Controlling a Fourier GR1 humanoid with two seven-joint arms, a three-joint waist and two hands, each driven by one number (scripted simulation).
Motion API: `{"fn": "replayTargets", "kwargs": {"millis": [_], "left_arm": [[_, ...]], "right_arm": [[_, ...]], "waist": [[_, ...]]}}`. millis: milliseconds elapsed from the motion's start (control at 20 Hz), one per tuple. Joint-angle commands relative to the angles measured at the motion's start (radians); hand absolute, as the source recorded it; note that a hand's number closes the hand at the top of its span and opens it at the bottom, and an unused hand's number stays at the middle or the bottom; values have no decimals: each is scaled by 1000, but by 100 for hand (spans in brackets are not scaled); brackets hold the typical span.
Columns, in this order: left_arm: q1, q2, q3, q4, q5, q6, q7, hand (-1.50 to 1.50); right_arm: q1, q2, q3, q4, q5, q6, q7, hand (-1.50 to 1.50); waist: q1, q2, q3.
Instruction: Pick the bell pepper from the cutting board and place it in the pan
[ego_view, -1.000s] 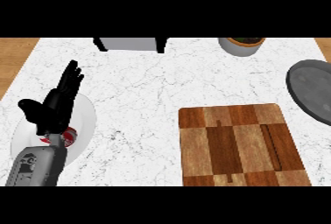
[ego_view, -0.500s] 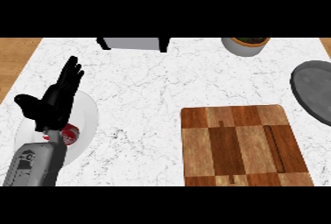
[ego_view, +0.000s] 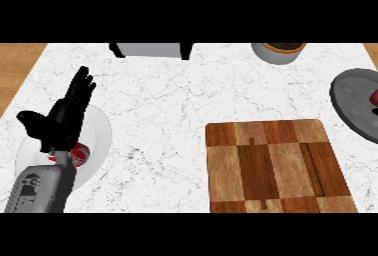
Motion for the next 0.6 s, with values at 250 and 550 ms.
{"fn": "replayTargets", "kwargs": {"millis": [250, 550], "left_arm": [[29, -17, 3, 18, -29, 39, -7, 0], [63, -10, 8, -35, -28, 39, 17, 0]], "right_arm": [[79, 28, -180, -31, -230, 109, -262, -150], [196, 58, -178, -133, -325, 354, -308, -150]], "waist": [[-42, -21, -6], [-74, -37, -11]]}}
